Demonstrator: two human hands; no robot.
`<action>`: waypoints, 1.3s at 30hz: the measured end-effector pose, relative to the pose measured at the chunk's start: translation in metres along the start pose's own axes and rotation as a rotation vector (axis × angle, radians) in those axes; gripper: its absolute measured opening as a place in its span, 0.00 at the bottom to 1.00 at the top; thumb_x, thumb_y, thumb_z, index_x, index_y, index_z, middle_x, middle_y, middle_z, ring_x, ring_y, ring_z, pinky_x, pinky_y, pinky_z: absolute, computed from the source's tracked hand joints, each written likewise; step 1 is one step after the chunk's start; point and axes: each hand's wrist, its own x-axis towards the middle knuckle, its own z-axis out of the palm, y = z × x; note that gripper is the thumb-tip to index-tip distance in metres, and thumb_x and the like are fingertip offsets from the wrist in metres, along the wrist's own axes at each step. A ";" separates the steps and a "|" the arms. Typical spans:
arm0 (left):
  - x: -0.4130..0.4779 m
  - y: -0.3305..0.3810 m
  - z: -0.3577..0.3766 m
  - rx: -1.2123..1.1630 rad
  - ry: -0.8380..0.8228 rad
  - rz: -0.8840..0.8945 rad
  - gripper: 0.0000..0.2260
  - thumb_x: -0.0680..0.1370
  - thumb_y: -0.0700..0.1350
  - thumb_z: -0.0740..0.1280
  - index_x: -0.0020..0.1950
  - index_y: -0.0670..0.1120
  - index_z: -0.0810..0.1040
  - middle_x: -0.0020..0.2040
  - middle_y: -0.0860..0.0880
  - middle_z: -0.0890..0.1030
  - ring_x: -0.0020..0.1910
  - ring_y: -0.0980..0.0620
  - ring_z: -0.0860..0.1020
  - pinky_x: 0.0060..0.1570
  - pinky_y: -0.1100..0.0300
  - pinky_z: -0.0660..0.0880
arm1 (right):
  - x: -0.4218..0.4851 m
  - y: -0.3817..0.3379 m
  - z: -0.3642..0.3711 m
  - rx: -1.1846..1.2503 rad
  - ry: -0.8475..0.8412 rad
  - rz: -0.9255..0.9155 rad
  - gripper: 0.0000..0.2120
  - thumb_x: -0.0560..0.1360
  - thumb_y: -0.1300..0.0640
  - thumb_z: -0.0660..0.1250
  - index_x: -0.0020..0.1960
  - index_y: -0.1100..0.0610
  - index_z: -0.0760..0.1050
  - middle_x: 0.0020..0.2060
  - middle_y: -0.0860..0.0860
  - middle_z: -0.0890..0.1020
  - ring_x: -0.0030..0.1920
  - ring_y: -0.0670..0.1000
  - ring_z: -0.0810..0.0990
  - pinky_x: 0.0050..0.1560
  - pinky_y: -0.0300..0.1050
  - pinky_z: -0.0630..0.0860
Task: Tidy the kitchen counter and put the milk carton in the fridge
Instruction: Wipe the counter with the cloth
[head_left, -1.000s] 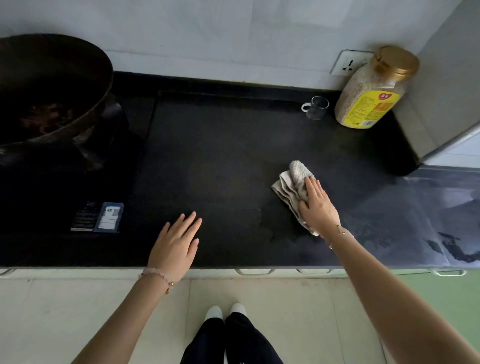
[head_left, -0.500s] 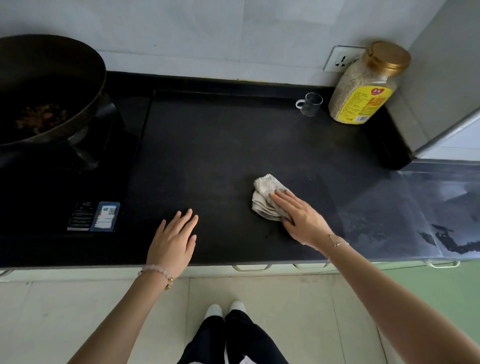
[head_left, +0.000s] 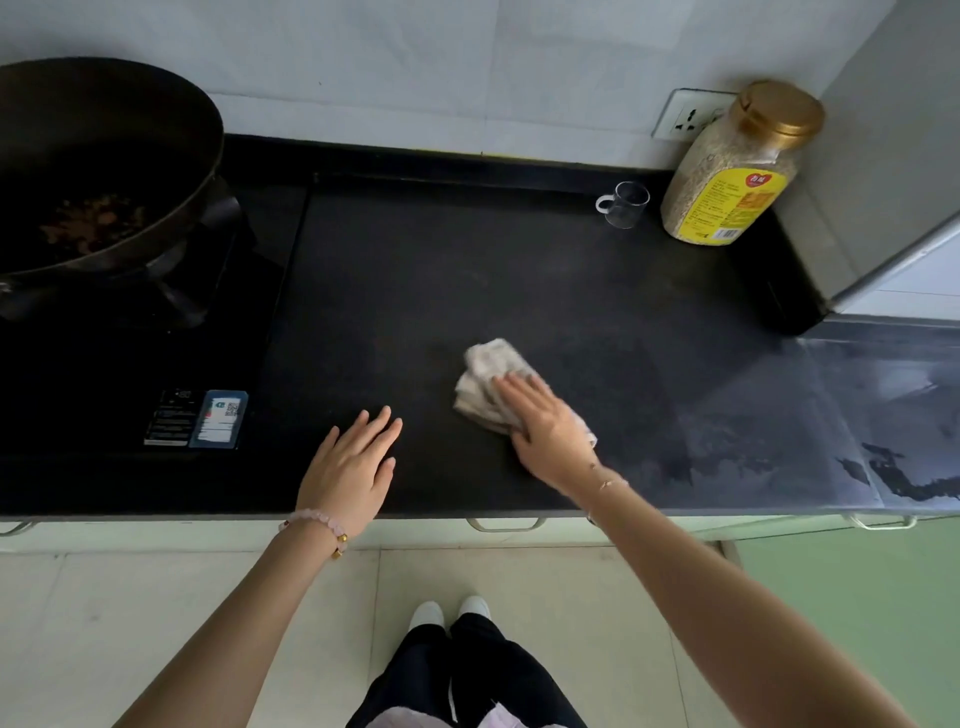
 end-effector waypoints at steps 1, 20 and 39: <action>0.000 -0.001 -0.001 -0.006 -0.004 0.003 0.22 0.84 0.46 0.54 0.78 0.50 0.58 0.81 0.52 0.55 0.80 0.49 0.54 0.79 0.50 0.51 | -0.008 -0.005 0.003 -0.014 -0.051 -0.041 0.29 0.72 0.63 0.62 0.72 0.54 0.65 0.71 0.53 0.69 0.73 0.56 0.63 0.72 0.52 0.62; -0.019 -0.019 0.008 -0.019 0.132 0.059 0.20 0.80 0.39 0.65 0.72 0.45 0.72 0.75 0.46 0.70 0.74 0.42 0.69 0.72 0.44 0.66 | -0.029 -0.042 0.021 -0.064 -0.012 0.011 0.23 0.74 0.55 0.54 0.68 0.49 0.71 0.67 0.55 0.74 0.69 0.62 0.69 0.63 0.58 0.73; -0.018 -0.022 -0.004 -0.139 0.059 0.012 0.20 0.84 0.41 0.55 0.77 0.47 0.65 0.79 0.51 0.61 0.79 0.50 0.58 0.78 0.54 0.54 | -0.040 -0.047 0.024 -0.010 0.018 0.085 0.26 0.69 0.58 0.53 0.65 0.53 0.74 0.65 0.56 0.76 0.68 0.62 0.71 0.62 0.57 0.74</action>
